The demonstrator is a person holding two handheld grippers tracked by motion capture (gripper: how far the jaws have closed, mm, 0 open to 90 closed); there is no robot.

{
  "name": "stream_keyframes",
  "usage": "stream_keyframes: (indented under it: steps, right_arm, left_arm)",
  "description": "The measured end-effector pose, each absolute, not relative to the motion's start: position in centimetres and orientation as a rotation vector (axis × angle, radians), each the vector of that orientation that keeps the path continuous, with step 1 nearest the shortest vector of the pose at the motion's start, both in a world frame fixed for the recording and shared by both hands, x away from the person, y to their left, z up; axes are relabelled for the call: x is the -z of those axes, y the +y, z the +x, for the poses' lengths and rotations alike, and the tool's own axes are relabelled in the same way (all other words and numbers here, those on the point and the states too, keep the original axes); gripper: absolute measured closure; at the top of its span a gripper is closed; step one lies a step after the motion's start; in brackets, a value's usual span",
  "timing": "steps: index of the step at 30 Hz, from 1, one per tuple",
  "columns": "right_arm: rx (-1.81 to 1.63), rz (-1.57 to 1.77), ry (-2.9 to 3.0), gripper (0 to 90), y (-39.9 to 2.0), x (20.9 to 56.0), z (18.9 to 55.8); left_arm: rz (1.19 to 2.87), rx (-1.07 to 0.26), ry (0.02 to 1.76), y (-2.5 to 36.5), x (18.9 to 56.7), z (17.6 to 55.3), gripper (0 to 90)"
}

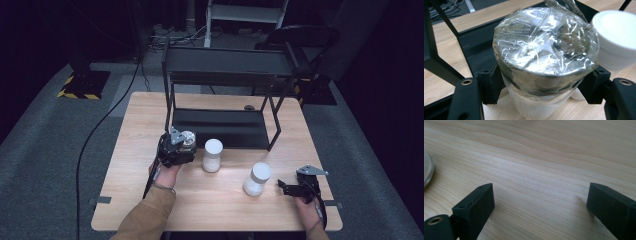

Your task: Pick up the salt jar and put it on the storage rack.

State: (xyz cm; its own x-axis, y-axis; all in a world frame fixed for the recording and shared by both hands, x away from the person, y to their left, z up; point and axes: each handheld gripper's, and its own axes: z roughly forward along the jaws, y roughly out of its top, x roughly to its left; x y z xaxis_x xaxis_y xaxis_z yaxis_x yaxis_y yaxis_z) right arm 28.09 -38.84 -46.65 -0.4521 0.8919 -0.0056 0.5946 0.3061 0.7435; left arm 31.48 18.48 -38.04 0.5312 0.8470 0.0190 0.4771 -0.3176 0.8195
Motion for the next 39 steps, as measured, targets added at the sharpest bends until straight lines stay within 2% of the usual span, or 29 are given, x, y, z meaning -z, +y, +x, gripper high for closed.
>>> stream_keyframes:
  steps: [20,39]
  right_arm:
    - [-0.957,1.322,2.16,7.2,-38.8,46.7,28.1]
    - [-0.957,1.32,2.164,6.8,-38.8,46.6,28.1]
  left_arm:
    - [1.963,-0.57,1.076,17.6,36.3,35.3,30.0]
    - [1.974,-0.566,1.134,16.8,38.4,38.9,30.0]
